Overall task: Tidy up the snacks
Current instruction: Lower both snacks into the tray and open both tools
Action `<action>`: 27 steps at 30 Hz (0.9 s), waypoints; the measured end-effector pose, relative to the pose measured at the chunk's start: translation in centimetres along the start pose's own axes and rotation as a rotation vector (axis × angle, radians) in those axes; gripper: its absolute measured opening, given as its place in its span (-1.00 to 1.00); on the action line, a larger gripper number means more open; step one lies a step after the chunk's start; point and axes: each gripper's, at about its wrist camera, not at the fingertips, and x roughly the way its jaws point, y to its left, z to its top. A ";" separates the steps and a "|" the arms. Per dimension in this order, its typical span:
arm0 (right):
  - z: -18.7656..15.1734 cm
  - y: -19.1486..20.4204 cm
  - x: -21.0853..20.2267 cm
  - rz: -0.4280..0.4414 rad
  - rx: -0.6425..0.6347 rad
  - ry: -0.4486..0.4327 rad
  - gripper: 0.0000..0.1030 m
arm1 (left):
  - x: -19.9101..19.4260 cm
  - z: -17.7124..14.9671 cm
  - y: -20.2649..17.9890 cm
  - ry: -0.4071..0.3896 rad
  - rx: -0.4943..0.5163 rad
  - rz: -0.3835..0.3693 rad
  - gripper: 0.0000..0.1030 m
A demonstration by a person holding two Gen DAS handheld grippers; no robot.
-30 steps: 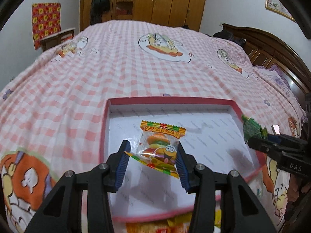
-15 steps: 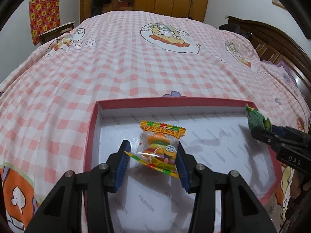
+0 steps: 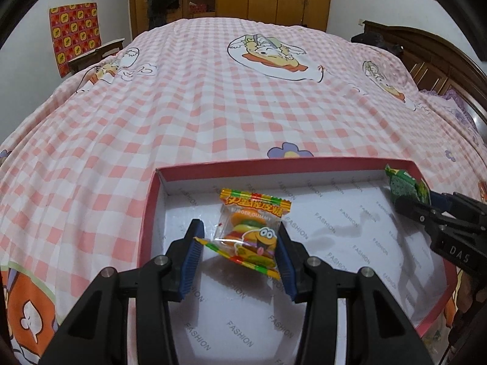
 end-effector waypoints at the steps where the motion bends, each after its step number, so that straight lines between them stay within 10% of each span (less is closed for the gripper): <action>1: 0.0 0.0 0.1 0.003 -0.008 -0.007 -0.21 | 0.0 -0.1 0.0 0.001 0.001 0.002 -0.07; 12: -0.1 -0.2 0.2 0.047 0.013 -0.044 -0.18 | -0.1 -0.4 -0.1 -0.015 -0.012 -0.003 0.01; 20: -0.4 0.9 -1.0 0.071 0.017 -0.073 0.42 | -0.6 -0.7 -0.8 -0.016 0.019 0.010 0.38; 27: -0.8 0.9 -4.4 0.059 0.002 -0.152 0.44 | -3.0 -0.8 -0.9 -0.041 -0.013 -0.054 0.42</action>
